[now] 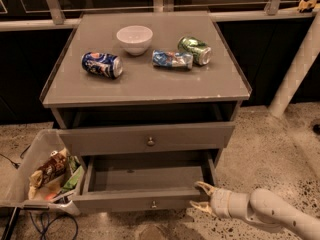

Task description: Open middle drawer

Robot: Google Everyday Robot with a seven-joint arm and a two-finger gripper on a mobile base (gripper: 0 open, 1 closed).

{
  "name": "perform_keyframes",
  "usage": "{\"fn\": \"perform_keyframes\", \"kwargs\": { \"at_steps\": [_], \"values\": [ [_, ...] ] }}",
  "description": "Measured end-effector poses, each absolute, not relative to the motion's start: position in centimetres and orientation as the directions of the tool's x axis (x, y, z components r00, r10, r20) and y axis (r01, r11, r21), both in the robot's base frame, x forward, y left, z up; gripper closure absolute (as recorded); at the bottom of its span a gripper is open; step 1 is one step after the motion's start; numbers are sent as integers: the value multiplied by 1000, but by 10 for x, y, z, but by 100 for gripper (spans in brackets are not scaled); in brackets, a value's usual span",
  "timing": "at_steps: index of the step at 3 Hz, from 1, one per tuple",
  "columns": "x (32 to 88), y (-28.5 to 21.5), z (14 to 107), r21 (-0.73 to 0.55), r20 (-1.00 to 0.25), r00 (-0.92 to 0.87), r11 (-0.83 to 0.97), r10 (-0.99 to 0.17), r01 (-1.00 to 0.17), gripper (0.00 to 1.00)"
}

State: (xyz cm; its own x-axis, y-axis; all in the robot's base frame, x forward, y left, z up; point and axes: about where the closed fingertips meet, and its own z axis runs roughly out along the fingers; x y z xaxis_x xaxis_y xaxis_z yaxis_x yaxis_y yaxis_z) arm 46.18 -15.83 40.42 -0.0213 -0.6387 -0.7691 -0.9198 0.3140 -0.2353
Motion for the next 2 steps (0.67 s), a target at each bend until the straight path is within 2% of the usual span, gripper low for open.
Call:
{"fn": "perform_keyframes", "kwargs": {
  "at_steps": [1, 2],
  "values": [
    [462, -158, 410, -235, -769, -21, 314, -639, -920, 83],
    [462, -158, 414, -236, -769, -21, 314, -639, -920, 100]
  ]
}}
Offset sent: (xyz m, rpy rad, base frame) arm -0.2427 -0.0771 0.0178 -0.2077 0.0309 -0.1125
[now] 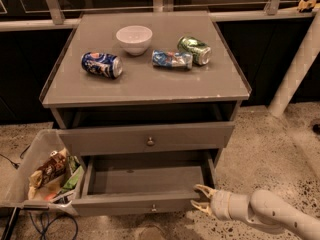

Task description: Open middle drawer

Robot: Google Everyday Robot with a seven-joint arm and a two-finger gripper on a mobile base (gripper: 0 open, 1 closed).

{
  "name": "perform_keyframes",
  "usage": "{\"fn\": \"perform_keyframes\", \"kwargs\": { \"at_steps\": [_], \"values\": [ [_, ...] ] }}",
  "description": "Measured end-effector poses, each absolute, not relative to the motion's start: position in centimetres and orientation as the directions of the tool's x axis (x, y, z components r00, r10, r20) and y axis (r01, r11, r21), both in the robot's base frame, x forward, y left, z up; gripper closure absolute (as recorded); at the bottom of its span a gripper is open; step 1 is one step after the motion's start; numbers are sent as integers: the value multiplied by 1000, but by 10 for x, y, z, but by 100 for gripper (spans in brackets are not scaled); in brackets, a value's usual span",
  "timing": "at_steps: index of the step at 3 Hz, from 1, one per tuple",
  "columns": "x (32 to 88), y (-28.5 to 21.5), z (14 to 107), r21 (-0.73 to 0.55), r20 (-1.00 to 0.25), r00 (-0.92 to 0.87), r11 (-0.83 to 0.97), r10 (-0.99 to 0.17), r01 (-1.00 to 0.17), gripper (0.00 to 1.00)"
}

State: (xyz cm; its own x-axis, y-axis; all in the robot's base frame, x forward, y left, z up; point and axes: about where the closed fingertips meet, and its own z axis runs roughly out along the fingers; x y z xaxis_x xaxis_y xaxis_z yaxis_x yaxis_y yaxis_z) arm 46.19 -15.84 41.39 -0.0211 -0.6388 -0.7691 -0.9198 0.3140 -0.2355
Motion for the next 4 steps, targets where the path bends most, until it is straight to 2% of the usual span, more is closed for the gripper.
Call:
{"fn": "perform_keyframes", "kwargs": {
  "at_steps": [3, 4],
  "values": [
    [462, -158, 414, -235, -769, -21, 314, -639, -920, 36],
    [462, -158, 414, -235, -769, -21, 314, -639, -920, 37]
  ]
}}
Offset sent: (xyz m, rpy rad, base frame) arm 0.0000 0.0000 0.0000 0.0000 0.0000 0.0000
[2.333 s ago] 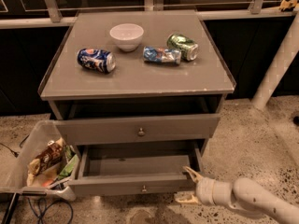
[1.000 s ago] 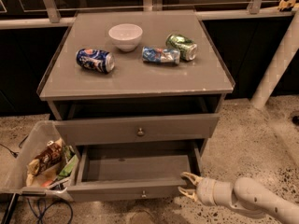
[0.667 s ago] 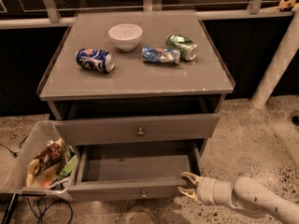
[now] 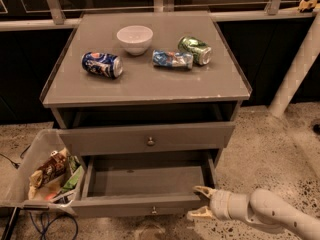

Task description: Open middle drawer

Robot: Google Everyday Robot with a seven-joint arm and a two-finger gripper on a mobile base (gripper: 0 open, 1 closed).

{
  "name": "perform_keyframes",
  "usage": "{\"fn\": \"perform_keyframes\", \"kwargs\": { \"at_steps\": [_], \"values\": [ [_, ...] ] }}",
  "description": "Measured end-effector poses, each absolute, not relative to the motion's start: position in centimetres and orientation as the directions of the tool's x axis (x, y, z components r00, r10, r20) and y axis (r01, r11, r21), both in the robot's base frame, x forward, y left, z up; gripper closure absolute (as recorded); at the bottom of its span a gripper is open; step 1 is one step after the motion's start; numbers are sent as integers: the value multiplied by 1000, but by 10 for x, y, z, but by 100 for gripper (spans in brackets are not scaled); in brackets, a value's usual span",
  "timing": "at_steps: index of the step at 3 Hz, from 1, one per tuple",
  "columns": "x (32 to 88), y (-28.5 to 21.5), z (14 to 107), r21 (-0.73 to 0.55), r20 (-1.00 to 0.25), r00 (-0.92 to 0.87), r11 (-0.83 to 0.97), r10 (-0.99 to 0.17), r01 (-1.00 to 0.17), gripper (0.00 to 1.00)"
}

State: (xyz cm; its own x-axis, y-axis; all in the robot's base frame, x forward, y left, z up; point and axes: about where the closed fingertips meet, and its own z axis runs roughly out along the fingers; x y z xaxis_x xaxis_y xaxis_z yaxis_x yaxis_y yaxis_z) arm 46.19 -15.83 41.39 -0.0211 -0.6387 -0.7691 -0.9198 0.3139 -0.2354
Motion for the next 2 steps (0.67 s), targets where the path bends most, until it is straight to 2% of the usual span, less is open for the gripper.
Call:
{"fn": "perform_keyframes", "kwargs": {
  "at_steps": [2],
  "values": [
    [449, -162, 411, -225, -787, -20, 318, -617, -921, 83]
  ]
}}
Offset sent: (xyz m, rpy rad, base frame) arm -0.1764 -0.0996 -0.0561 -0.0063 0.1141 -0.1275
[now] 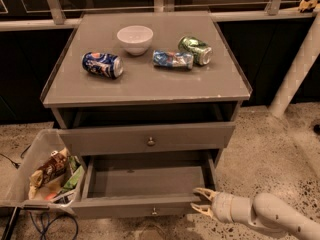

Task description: Open middle drawer

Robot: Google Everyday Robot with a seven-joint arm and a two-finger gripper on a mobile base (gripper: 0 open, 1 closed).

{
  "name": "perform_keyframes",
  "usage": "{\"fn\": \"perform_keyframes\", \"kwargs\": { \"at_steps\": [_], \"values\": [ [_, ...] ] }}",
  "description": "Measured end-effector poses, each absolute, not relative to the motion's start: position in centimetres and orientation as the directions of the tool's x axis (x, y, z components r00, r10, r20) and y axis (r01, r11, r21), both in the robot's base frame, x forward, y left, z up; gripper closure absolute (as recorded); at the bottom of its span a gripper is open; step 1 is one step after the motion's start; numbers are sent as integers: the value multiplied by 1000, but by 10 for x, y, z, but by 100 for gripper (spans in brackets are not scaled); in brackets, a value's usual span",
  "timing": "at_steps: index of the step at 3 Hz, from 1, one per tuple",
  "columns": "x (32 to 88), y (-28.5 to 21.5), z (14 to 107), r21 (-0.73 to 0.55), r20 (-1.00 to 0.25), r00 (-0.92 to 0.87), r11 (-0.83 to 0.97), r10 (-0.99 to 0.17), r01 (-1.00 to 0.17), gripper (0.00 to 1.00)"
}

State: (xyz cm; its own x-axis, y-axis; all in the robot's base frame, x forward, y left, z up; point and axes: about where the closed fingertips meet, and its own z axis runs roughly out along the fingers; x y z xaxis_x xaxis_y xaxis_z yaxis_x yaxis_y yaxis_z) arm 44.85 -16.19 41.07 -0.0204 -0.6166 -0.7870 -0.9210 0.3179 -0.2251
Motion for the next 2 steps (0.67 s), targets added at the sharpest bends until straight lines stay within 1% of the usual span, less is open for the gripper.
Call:
{"fn": "perform_keyframes", "kwargs": {
  "at_steps": [1, 2],
  "values": [
    [449, -161, 413, -225, -787, -20, 318, -617, -921, 100],
    [427, -177, 417, -264, -757, 0, 305, -653, -915, 100]
  ]
}}
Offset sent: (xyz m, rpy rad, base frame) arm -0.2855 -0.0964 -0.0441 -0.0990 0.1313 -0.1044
